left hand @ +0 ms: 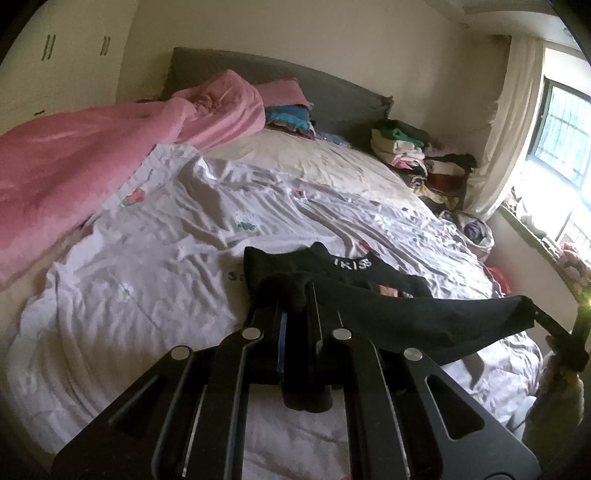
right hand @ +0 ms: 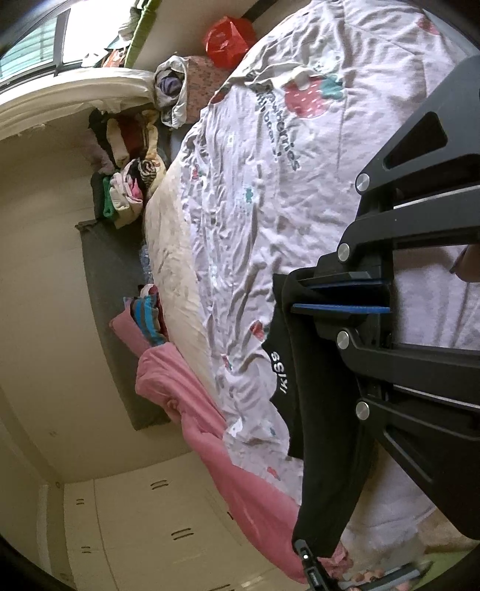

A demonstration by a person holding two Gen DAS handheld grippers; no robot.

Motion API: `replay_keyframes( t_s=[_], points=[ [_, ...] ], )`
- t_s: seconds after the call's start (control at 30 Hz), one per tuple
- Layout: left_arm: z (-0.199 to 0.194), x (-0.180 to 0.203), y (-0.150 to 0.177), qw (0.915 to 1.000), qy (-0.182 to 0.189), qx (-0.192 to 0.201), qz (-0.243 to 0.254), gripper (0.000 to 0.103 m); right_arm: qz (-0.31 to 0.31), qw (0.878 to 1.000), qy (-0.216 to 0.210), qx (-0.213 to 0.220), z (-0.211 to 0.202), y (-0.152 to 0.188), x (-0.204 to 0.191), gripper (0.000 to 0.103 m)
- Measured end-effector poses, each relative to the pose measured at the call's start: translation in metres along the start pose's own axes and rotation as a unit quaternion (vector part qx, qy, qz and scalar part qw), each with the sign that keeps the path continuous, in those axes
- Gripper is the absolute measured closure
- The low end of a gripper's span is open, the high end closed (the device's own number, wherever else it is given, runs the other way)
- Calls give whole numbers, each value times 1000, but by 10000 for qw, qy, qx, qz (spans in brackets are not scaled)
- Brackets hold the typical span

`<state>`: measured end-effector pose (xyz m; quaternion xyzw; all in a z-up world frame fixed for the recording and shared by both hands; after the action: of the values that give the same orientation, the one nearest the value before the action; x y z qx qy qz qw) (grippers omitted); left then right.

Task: Fold small clothes
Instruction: 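Lift the hem with both grippers and fold it toward the collar, then lay the folded hem below the collar and open both grippers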

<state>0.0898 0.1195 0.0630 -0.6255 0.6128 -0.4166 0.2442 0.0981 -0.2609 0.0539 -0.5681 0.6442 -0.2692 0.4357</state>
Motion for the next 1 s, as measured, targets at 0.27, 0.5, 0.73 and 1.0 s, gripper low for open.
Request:
replay_keyframes(
  t_s=[0.27, 0.5, 0.73, 1.0],
  points=[
    [25, -5, -4, 9998, -218, -39, 25, 101, -20, 9999, 115, -6, 26, -8, 0, 97],
    [43, -8, -4, 9994, -328, -92, 108, 101, -75, 9997, 236, -50, 47, -11, -1, 97],
    [60, -10, -5, 9990, -418, -138, 117, 101, -124, 9992, 346, -157, 67, -10, 0, 97],
    [89, -18, -10, 9984, -517, -229, 2, 101, -181, 9979, 490, -385, 101, -8, 0, 96]
  ],
)
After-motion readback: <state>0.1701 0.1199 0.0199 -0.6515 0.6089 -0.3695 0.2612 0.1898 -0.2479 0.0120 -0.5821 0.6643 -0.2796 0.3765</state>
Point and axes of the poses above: each gripper's, at about its wrist camera, not at the fingertips, and z roughly the way its jaws point, x to its right, y to its underside, the point moved 3 cm from there along z, roughly the way its jaws point, and after that the axes turned 3 degrees about z, right-handed, at the moved point
